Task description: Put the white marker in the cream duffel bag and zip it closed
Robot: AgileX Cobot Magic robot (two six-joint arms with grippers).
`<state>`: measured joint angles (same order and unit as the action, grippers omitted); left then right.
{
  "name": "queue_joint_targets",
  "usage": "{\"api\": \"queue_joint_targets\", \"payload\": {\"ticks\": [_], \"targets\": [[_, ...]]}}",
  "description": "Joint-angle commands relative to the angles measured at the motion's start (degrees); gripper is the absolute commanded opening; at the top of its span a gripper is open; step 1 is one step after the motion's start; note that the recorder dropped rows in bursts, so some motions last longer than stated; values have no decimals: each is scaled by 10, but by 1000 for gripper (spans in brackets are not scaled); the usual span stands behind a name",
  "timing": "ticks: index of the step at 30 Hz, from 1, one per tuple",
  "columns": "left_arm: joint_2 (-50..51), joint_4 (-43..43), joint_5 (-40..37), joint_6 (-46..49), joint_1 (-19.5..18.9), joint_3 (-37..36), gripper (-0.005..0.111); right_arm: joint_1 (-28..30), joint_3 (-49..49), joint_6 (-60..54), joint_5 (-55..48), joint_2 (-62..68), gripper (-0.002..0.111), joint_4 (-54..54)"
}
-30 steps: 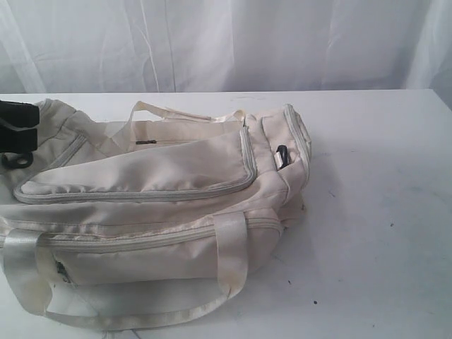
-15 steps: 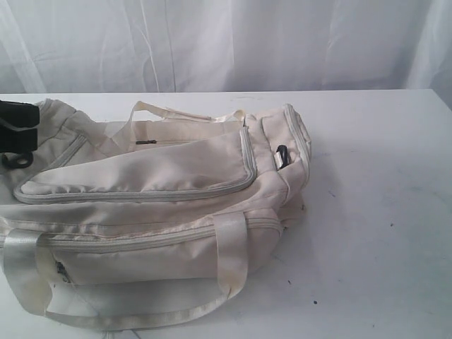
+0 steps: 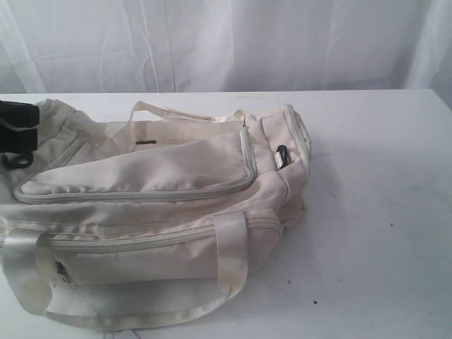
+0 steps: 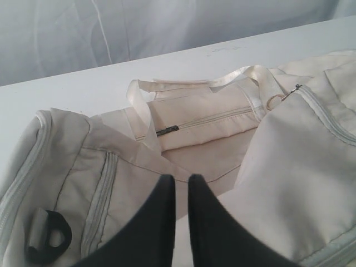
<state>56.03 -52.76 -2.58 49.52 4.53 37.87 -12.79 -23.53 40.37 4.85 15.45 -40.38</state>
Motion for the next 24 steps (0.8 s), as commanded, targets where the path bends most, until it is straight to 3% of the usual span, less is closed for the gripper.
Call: {"api": "queue_joint_targets", "payload": {"ticks": [1, 8, 24], "targets": [[-7, -9, -5, -5, 2, -2, 16, 2, 10, -143, -84, -31, 0, 141], [-7, -9, -5, -5, 2, -2, 16, 2, 35, -193, -178, -72, 0, 181], [-7, -9, -5, -5, 2, -2, 16, 2, 150, -196, -185, -107, 0, 188]]}}
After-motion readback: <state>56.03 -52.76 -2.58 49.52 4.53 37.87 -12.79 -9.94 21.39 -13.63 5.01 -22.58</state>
